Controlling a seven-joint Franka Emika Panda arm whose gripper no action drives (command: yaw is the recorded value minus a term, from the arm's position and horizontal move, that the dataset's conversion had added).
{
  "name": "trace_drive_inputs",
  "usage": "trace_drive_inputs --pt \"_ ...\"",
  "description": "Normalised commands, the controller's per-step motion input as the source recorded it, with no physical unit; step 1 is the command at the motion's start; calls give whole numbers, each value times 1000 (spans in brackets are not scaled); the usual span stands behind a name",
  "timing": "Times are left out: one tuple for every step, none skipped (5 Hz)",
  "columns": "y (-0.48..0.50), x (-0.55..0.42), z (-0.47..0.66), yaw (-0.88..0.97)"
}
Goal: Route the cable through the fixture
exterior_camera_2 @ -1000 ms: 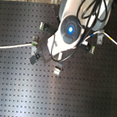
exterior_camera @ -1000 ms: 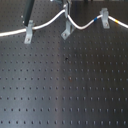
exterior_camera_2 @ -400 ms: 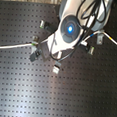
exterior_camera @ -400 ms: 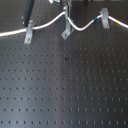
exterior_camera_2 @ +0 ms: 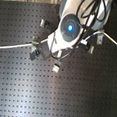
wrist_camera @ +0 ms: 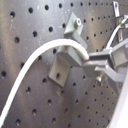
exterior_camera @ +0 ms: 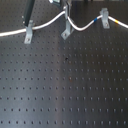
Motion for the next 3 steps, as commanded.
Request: trace_drive_inputs --pt "0 -95 324 0" --pt "-16 -145 381 0" --pt "-2 -152 262 31"
